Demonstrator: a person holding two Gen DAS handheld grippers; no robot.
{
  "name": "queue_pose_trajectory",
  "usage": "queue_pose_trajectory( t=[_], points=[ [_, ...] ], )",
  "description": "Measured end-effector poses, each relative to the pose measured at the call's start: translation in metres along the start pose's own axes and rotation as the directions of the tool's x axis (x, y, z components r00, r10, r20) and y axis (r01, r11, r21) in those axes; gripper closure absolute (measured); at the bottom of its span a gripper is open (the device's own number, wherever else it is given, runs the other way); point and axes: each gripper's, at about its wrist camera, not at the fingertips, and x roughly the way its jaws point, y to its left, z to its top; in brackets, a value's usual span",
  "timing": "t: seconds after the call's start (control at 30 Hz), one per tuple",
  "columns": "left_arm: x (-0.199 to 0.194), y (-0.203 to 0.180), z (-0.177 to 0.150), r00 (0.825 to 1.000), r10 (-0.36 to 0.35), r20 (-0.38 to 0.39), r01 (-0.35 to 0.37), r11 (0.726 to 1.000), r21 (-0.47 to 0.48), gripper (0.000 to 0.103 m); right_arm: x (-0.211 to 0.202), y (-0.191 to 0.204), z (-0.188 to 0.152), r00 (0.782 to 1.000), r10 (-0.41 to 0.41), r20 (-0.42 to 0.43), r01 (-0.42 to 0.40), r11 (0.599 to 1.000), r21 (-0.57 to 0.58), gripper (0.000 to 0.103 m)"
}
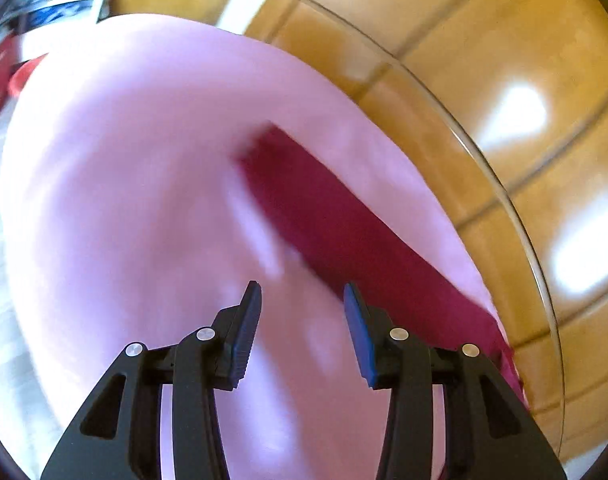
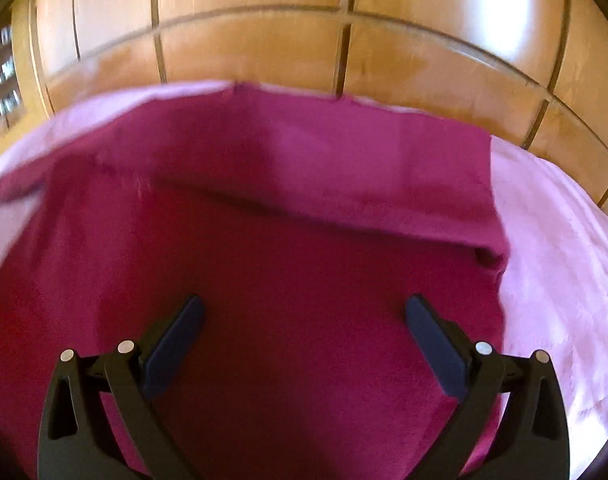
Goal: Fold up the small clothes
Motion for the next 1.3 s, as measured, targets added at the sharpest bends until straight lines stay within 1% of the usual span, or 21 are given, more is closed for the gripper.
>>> queue_pose_trajectory(
  t=[0.1,0.23,0.33,0.5,0.53,0.57,0.6,0.63,0.67,0.73,0.77,0.8,0.83,0.87,0.9,1.0,1.07,1.1,1.13,1.2,1.3],
  points=[
    [0.003,0.019,0.016,1.0,-0.018,-0.016,0.017,0.997,-0.075,0.062,0.002,-0.004,-0.002,1.0,0.021,-0.013,-0.021,0.999,0.028,0.002],
    [0.014,0.031,0.037,1.0,0.008,0.004,-0.008,0.988,-0.152,0.062,0.001,-0.006,-0.003,0.999,0.026,-0.023,-0.026,0.999,0.034,0.002],
    [0.027,0.026,0.047,1.0,0.018,-0.002,-0.019,0.988,-0.155,0.062,0.004,-0.008,-0.003,1.0,0.021,-0.024,-0.02,0.999,0.033,0.002],
    [0.053,0.015,0.059,0.997,0.075,-0.027,-0.078,0.99,-0.114,0.062,0.006,-0.012,-0.003,0.999,0.03,-0.025,-0.029,0.999,0.041,0.002],
    [0.055,0.013,0.061,0.996,0.083,-0.025,-0.086,0.99,-0.108,0.067,0.006,-0.012,-0.003,0.999,0.031,-0.025,-0.03,0.999,0.041,0.002],
    [0.058,0.01,0.063,0.996,0.081,-0.028,-0.084,0.992,-0.098,0.093,0.007,-0.012,-0.003,0.999,0.032,-0.025,-0.031,0.999,0.042,0.002],
    [0.059,0.007,0.064,0.997,0.066,-0.039,-0.07,0.994,-0.086,0.098,0.008,-0.012,-0.002,0.999,0.032,-0.026,-0.03,0.999,0.043,0.002],
    [0.055,0.0,0.063,0.998,0.065,-0.021,-0.067,0.996,-0.066,0.098,0.008,-0.012,-0.002,0.999,0.031,-0.026,-0.03,0.999,0.043,0.002],
    [0.052,-0.008,0.063,0.999,0.048,-0.01,-0.048,0.998,-0.043,0.098,0.009,-0.012,-0.002,0.999,0.031,-0.026,-0.03,0.999,0.043,0.002],
    [0.041,-0.031,0.057,0.999,-0.041,-0.01,0.041,0.999,0.003,0.098,0.008,-0.012,-0.002,0.999,0.032,-0.026,-0.031,0.999,0.043,0.002],
    [0.036,-0.044,0.052,0.997,-0.073,-0.01,0.073,0.997,0.029,0.098,0.008,-0.012,-0.002,0.999,0.032,-0.026,-0.031,0.999,0.043,0.002],
    [0.03,-0.059,0.047,0.995,-0.103,-0.011,0.104,0.993,0.057,0.098,0.007,-0.012,-0.002,0.999,0.032,-0.025,-0.031,0.999,0.042,0.002],
    [0.024,-0.079,0.039,0.988,-0.152,-0.02,0.154,0.984,0.09,0.098,0.007,-0.012,-0.002,0.999,0.032,-0.025,-0.031,0.999,0.043,0.002],
    [0.02,-0.094,0.032,0.984,-0.175,-0.04,0.178,0.979,0.095,0.098,0.008,-0.012,-0.002,0.999,0.033,-0.025,-0.032,0.999,0.043,0.002],
    [0.014,-0.118,0.02,0.974,-0.221,-0.057,0.227,0.965,0.134,0.098,0.007,-0.012,-0.002,0.999,0.033,-0.025,-0.032,0.999,0.043,0.002],
    [0.005,-0.167,-0.016,0.955,-0.277,-0.104,0.294,0.927,0.231,0.098,0.007,-0.012,-0.003,0.999,0.037,-0.024,-0.036,0.998,0.046,0.002],
    [0.002,-0.203,-0.052,0.931,-0.327,-0.165,0.362,0.887,0.286,0.098,0.007,-0.012,-0.003,0.999,0.041,-0.023,-0.04,0.998,0.05,0.002],
    [0.002,-0.213,-0.066,0.925,-0.333,-0.186,0.376,0.875,0.306,0.098,0.006,-0.012,-0.003,0.999,0.042,-0.022,-0.041,0.998,0.052,0.002],
    [0.004,-0.228,-0.088,0.914,-0.338,-0.223,0.397,0.854,0.335,0.098,0.006,-0.012,-0.003,0.999,0.044,-0.021,-0.043,0.998,0.054,0.002],
    [0.012,-0.245,-0.122,0.895,-0.334,-0.294,0.428,0.827,0.365,0.098,0.006,-0.012,-0.003,0.999,0.05,-0.02,-0.048,0.997,0.059,0.002],
    [0.035,-0.263,-0.18,0.878,-0.271,-0.395,0.434,0.799,0.415,0.098,0.006,-0.012,-0.003,0.998,0.057,-0.018,-0.056,0.996,0.066,0.002]
  ],
)
